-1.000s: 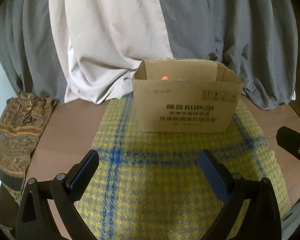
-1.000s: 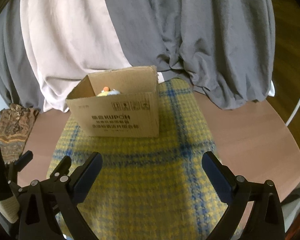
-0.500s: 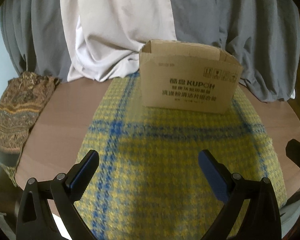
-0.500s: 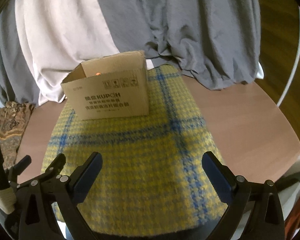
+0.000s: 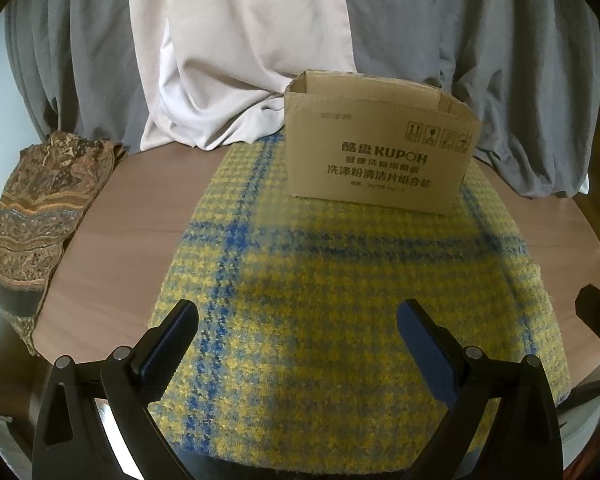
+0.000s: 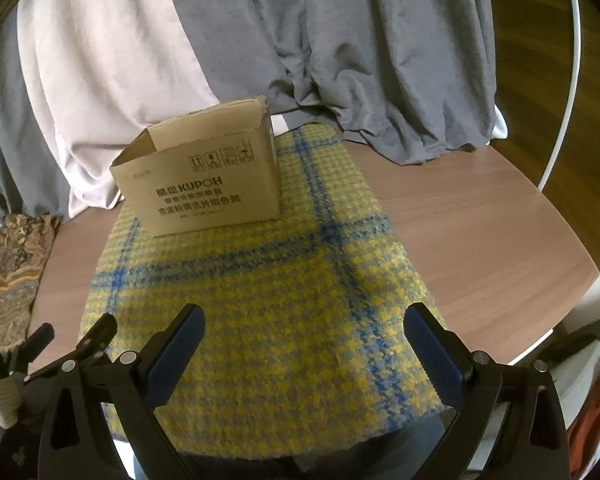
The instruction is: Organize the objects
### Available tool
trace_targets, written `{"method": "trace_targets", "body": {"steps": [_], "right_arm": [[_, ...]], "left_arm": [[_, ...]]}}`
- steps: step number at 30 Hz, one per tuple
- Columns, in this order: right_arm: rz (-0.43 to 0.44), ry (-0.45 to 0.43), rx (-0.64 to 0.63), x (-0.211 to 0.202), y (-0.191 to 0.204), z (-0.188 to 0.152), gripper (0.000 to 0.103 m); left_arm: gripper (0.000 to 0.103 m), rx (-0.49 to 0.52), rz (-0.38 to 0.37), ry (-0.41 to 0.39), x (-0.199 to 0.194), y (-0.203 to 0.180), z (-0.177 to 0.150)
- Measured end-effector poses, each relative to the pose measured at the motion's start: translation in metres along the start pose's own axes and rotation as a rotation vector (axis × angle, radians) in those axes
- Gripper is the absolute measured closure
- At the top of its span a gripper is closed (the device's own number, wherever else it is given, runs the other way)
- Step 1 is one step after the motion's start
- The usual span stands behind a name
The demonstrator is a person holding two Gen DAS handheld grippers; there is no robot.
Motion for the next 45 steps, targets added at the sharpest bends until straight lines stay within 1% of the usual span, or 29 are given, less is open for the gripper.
{"method": "trace_targets", "body": {"steps": [4, 34, 37, 40, 45], "right_arm": [[0.000, 0.010, 0.002, 0.001, -0.001, -0.003, 0.003], [0.014, 0.032, 0.009, 0.007, -0.005, -0.004, 0.003], [0.015, 0.032, 0.011, 0.006, -0.006, -0.006, 0.003], [0.014, 0.035, 0.017, 0.007, -0.007, -0.007, 0.003], [0.011, 0.034, 0.027, 0.006, -0.010, -0.008, 0.003]], "left_arm": [[0.002, 0.007, 0.017, -0.006, -0.001, 0.002, -0.001], [0.002, 0.034, 0.035, -0.001, -0.004, 0.002, 0.000], [0.002, 0.043, 0.029, 0.001, -0.005, -0.001, -0.001], [0.002, 0.042, 0.004, 0.011, -0.005, -0.004, -0.003], [0.002, 0.040, 0.001, 0.006, -0.008, -0.005, -0.004]]}}
Point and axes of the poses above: each gripper's, at about its wrist camera, not at the fingertips, and x roughly the way its jaws point, y to its left, z to its top, the point moved 6 cm from there along x, roughly the way its jaws point, and after that the axes turned 15 degrees about z, right-handed, at the moved point
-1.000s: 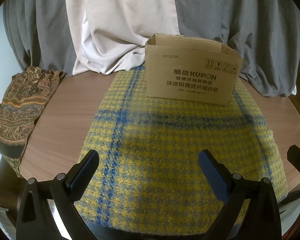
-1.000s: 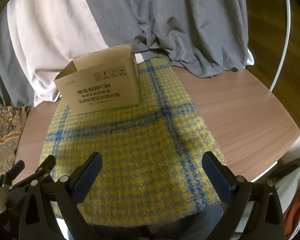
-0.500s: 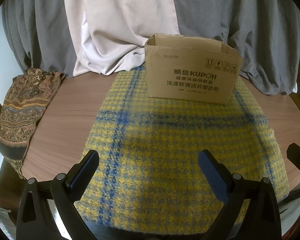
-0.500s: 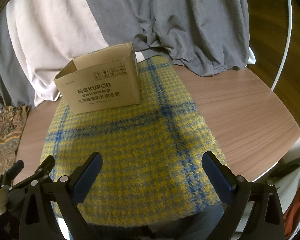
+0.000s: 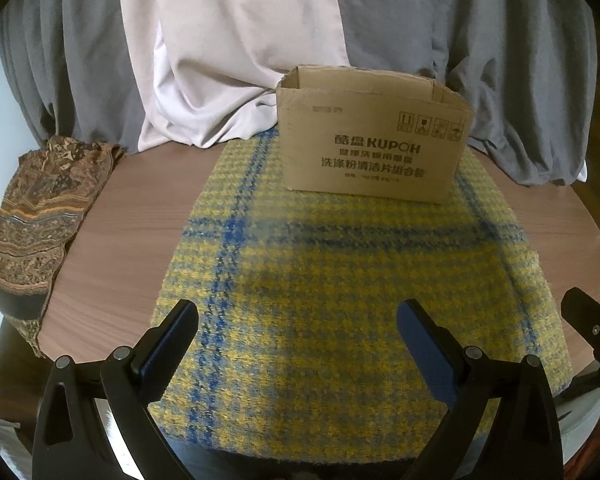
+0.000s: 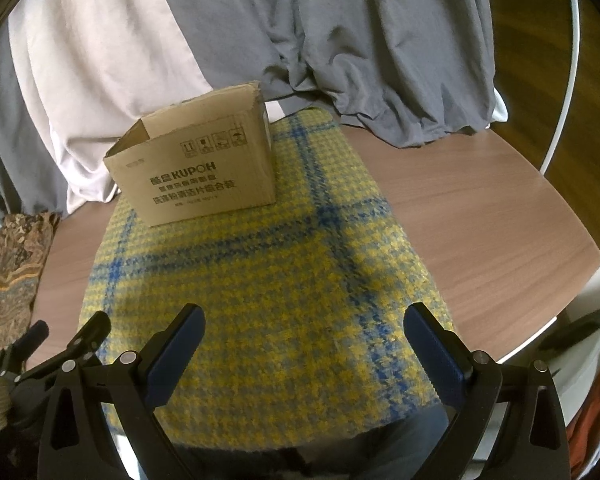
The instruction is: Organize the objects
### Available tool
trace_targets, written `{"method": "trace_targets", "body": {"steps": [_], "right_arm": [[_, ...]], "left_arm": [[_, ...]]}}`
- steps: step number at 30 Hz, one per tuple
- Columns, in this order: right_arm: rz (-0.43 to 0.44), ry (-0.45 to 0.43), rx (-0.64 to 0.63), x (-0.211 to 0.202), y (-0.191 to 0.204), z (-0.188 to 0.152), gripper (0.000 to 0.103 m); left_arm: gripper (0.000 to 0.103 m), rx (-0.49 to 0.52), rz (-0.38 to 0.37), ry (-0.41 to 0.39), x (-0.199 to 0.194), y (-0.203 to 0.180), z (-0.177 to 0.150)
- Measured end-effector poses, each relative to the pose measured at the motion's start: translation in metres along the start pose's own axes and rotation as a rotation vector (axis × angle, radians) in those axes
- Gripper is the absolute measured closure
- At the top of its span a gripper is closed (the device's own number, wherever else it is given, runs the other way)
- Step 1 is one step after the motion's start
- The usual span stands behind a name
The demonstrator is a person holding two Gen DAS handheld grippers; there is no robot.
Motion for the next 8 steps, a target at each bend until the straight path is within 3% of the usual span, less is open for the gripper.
{"method": "trace_targets", "body": {"steps": [8], "right_arm": [[-0.001, 0.004, 0.004, 0.0023, -0.0027, -0.0023, 0.003]], "left_arm": [[0.001, -0.001, 0.020, -0.011, -0.0010, 0.0004, -0.0008]]}}
Point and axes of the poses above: each gripper's, at about its wrist camera, not at the fingertips, and x roughly the way its jaws point, y to its left, z to its top, the point moved 6 cm from there along x, roughly the way its jaws point, and after that the axes turned 15 degrees about z, right-handed, at the moved point
